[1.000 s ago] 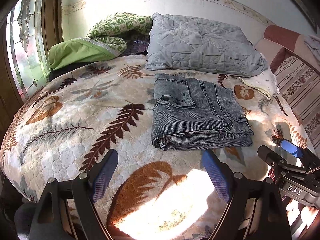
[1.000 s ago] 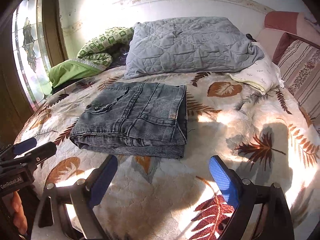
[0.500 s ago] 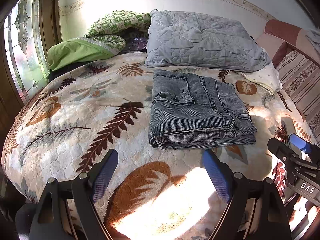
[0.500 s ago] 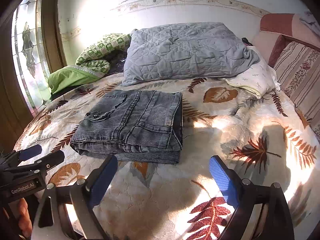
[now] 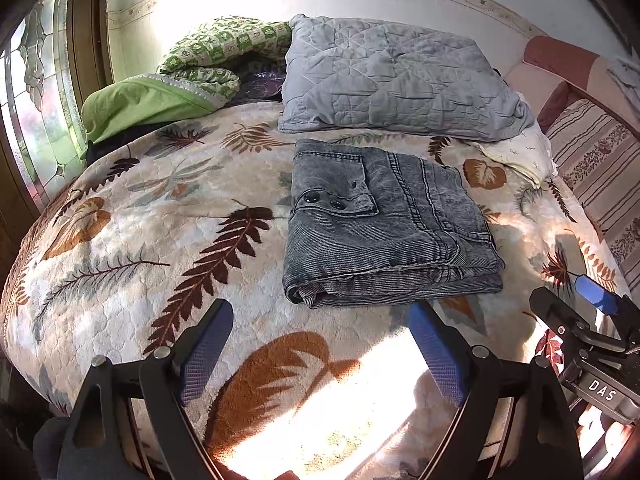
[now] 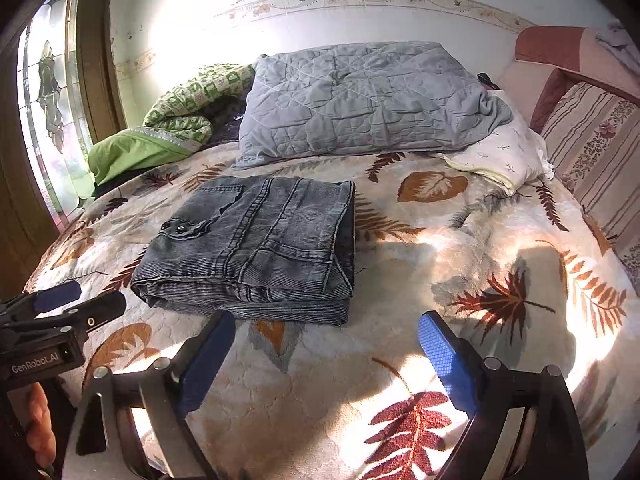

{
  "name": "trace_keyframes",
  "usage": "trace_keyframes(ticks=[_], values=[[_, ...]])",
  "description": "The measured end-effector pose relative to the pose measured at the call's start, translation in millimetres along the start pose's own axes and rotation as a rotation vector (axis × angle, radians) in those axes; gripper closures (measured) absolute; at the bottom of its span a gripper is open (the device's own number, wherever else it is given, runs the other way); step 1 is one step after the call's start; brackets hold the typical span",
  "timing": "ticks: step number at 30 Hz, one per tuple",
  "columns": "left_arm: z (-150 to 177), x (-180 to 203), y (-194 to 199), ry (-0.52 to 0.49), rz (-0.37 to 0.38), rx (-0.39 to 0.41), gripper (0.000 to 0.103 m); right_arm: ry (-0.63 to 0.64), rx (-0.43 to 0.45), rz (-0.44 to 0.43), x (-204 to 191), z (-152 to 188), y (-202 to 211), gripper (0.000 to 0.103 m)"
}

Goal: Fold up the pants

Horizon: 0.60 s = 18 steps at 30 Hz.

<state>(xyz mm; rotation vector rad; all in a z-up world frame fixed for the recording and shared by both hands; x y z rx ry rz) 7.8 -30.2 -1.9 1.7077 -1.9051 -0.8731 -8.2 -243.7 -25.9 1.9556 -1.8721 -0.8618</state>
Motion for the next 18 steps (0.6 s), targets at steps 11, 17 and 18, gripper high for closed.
trace_keyframes(ticks=[11,17,18], values=[[-3.7,1.6,-0.6,0.005,0.021,0.012,0.001,-0.026,-0.004,0.018,6.0,-2.9,-2.4,0.008],[-6.5,5.6,-6.3,-0.003,0.043,0.003,0.000,-0.048,-0.022,0.043,13.6,-2.4,-6.5,0.008],[-7.2,5.4,-7.0,0.000,0.043,0.002,0.000,-0.050,-0.026,0.048,14.8,-1.9,-7.3,0.008]])
Point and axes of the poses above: each gripper's, at about its wrist camera, not at the fingertips, and y roughly against the way its jaws point, x to its right, z to its underside, the point moved 3 cm from there along -y, roughly the way its jaws point, and after that the axes turned 8 degrees about -y, right-handed, at the moved point
